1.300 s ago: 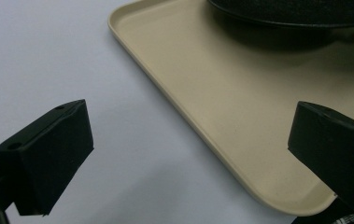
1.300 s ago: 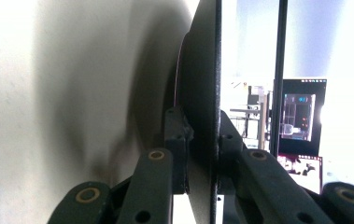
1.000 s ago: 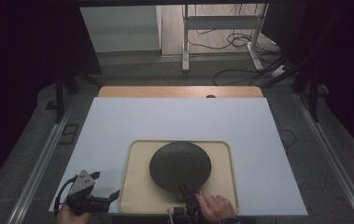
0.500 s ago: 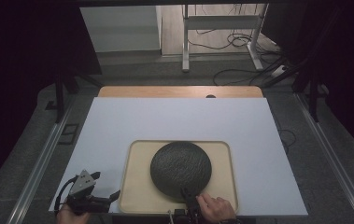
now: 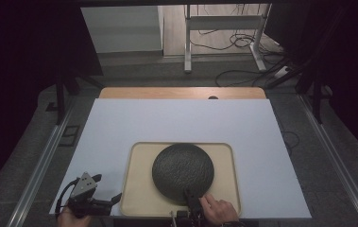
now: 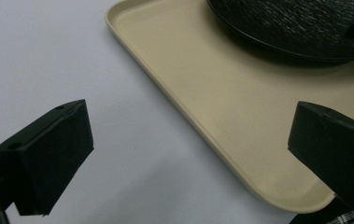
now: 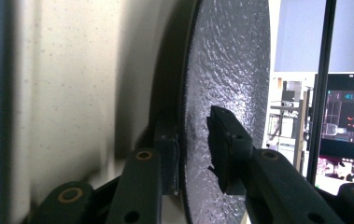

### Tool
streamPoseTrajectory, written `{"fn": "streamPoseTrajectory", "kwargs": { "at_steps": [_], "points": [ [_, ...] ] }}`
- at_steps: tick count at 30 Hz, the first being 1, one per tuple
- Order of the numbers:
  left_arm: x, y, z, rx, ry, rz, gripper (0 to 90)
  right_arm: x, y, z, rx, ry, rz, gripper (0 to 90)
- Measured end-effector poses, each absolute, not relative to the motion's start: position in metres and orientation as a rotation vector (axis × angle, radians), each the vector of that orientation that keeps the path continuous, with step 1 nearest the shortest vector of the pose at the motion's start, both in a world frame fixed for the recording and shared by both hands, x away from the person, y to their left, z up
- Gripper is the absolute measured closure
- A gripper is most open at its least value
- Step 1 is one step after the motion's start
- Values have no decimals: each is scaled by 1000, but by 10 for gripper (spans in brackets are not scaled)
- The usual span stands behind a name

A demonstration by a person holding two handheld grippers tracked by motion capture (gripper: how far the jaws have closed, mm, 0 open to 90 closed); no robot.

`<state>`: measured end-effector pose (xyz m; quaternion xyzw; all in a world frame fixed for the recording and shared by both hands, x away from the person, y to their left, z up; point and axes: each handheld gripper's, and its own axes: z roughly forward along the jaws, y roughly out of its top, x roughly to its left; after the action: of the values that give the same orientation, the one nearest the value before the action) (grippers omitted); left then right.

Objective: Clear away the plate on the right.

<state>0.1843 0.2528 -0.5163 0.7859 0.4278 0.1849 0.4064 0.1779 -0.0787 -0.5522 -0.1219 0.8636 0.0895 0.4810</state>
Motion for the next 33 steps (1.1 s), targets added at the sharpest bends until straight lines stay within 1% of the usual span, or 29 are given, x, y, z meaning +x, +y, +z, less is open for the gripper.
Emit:
{"fn": "streamPoseTrajectory", "kwargs": {
  "at_steps": [15,33],
  "points": [
    [184,253,-516,1984,1080,467,0,175,-81,-544,-281,2132,258,646],
    [184,253,-516,1979,1083,468,0,168,-86,-535,-279,2150,305,622]
  ]
}}
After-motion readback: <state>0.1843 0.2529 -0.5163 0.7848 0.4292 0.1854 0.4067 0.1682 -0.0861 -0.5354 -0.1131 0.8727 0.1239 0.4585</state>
